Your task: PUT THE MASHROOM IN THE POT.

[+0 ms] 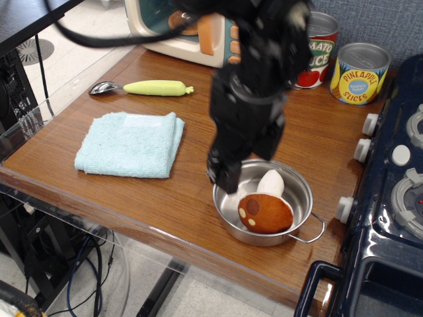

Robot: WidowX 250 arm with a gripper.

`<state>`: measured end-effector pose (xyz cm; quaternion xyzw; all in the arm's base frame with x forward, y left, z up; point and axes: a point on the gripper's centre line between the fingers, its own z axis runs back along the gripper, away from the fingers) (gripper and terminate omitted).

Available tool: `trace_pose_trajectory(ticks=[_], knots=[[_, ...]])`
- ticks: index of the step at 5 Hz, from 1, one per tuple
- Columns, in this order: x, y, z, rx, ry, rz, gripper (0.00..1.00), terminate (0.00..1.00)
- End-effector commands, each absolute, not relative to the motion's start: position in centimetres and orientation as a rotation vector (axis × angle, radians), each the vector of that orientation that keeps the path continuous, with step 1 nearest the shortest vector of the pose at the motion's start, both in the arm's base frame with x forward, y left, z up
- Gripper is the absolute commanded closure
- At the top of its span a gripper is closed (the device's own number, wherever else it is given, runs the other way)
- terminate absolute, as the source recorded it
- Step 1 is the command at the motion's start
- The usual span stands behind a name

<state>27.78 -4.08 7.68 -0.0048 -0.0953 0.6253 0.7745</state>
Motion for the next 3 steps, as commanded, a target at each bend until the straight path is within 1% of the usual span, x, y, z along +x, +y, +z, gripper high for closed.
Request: trace_pose_trajectory(ticks=[1, 2, 3], knots=[[27.51, -2.21, 11.82, -0.119, -0.28, 1.342, 0.0, 0.0], [27.51, -2.21, 11.82, -0.119, -0.28, 1.342, 0.0, 0.0], [27.51, -2.21, 11.82, -0.119, -0.28, 1.342, 0.0, 1.0]])
